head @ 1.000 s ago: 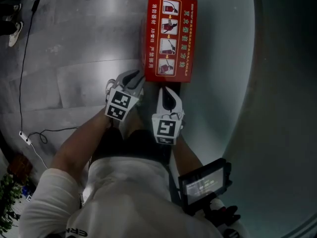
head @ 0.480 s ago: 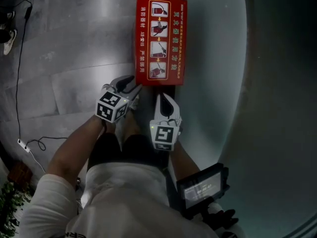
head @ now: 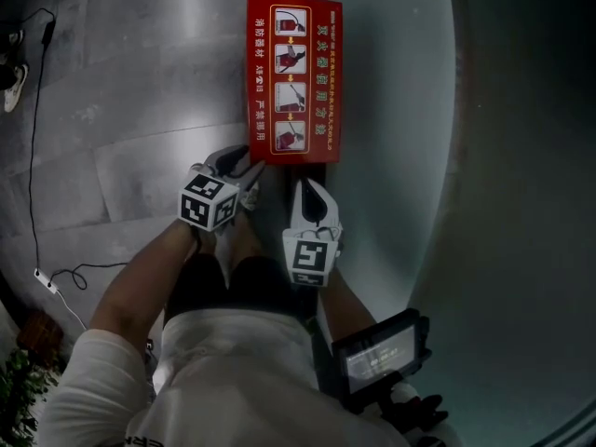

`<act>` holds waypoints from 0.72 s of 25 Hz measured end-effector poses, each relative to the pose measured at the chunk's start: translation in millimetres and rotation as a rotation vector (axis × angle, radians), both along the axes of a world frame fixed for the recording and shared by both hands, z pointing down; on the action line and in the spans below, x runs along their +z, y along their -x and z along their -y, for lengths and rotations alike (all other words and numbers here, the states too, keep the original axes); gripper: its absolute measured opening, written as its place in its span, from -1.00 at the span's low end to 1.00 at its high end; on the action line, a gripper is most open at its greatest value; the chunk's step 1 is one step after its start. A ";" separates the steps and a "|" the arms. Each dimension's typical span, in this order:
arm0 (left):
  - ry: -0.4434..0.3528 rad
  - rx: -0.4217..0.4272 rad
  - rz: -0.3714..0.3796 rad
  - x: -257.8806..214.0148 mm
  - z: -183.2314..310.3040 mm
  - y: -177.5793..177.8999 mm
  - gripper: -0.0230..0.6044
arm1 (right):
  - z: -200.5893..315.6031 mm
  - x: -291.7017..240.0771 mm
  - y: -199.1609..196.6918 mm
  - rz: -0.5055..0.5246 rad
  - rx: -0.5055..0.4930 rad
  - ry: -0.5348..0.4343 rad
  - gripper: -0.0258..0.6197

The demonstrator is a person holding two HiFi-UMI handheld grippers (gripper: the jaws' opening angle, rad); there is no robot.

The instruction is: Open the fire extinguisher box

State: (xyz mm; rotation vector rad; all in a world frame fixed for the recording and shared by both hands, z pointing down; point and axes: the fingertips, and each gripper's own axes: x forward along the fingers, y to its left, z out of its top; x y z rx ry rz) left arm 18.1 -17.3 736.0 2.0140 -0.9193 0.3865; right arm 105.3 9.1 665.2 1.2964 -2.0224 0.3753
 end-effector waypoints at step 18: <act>-0.023 0.010 0.014 -22.5 -2.4 2.0 -0.41 | 3.0 -13.1 -0.7 -0.008 0.047 -0.041 -0.88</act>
